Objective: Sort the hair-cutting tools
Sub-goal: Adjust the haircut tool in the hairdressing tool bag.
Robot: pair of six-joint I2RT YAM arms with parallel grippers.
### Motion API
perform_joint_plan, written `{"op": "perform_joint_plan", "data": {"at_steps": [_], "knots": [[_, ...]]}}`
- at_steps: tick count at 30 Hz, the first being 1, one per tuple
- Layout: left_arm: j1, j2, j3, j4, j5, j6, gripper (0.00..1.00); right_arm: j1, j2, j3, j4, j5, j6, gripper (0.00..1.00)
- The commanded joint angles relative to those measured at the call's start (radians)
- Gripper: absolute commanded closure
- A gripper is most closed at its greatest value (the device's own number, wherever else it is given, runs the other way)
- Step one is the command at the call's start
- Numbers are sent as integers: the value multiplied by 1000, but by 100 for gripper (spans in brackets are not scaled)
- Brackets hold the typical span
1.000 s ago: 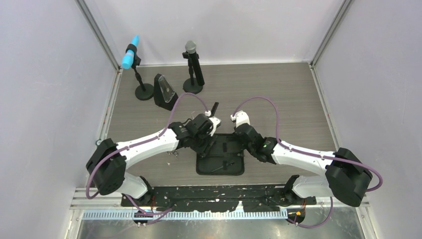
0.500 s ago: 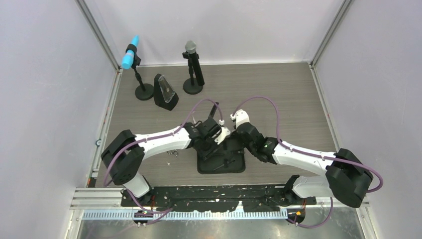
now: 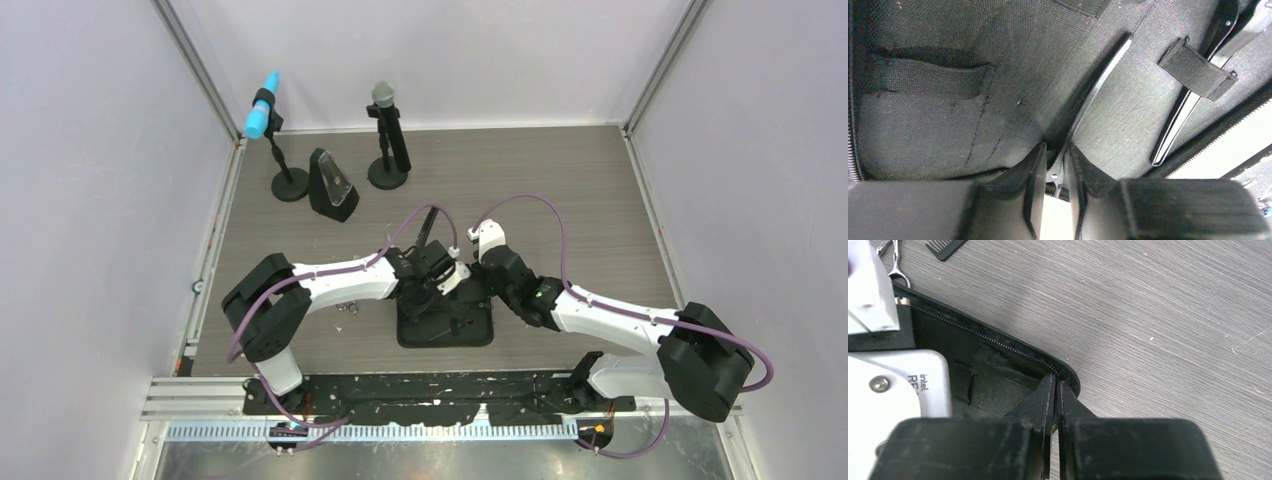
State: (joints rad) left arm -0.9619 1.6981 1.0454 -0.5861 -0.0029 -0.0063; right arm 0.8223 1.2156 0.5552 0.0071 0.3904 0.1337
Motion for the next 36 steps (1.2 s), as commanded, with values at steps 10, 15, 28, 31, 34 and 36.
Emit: {"op": "perform_joint_plan", "data": {"at_steps": [10, 15, 28, 31, 34, 36], "knots": [[-81, -79, 8, -39, -12, 64, 90, -19, -45, -1, 65, -13, 12, 95], [-146, -45, 30, -102, -2, 66, 91, -29, -51, -11, 84, -25, 24, 95], [-163, -5, 110, -260, 12, -41, 97, -51, -55, -36, 123, -55, 39, 95], [-162, 21, 143, -282, -34, -41, 97, -52, -61, -42, 125, -61, 40, 95], [-161, 44, 174, -298, -81, -56, 97, -54, -69, -46, 126, -62, 43, 95], [-157, 38, 177, -292, -107, -66, 97, -54, -77, -49, 126, -65, 43, 95]]}}
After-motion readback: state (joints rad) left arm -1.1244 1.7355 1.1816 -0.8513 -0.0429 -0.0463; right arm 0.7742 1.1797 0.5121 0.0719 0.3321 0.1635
